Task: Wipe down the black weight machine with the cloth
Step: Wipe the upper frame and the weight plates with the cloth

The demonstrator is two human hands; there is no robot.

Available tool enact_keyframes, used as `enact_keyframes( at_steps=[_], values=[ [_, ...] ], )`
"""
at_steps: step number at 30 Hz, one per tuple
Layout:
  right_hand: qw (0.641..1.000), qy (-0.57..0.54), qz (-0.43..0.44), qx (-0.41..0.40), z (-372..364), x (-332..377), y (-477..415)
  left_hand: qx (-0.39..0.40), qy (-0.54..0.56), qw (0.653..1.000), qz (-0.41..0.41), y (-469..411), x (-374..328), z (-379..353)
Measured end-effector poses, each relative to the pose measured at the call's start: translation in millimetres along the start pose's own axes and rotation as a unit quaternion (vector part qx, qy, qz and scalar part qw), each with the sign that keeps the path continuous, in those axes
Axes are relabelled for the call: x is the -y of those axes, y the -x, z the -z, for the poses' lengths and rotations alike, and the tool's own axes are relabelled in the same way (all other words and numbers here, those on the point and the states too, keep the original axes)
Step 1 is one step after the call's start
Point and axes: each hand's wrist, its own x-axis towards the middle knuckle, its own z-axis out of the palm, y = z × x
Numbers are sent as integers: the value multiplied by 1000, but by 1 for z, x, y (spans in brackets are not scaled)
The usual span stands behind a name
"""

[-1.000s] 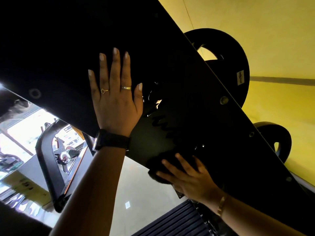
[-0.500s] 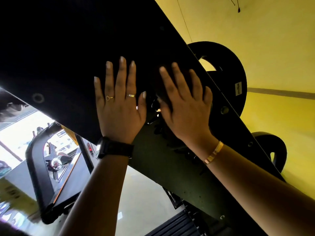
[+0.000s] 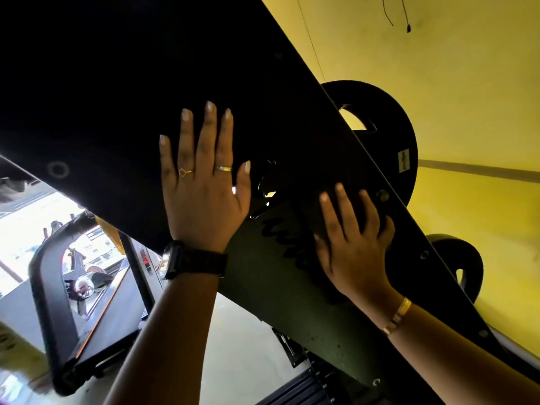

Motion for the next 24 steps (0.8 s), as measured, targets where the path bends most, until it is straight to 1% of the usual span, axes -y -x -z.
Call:
enact_keyframes(
  at_steps=[3,5,9,12,14,18,20,24],
  values=[
    [999,-20,-45,-19,13,19,-43,-2,3,1000,-2,1,0,-1],
    [997,-27,-60,-31,23,37,-74,-4,-2,1000,-2,1,1,0],
    [997,-47,-12,-57,42,61,-125,-13,4,1000,-3,1,0,1],
    [996,-52,11,-75,46,54,-138,-13,16,1000,-8,2,1,2],
    [996,-47,-5,-76,44,39,-135,-11,28,999,-41,3,1,3],
    [992,-54,-94,-70,30,6,-103,32,27,989,-144,5,1,4],
    [991,-49,-112,-58,17,-9,-70,56,13,985,-165,4,1,5],
    [992,-62,-109,-2,-8,-36,4,76,1,982,-172,3,1,4]
  ],
)
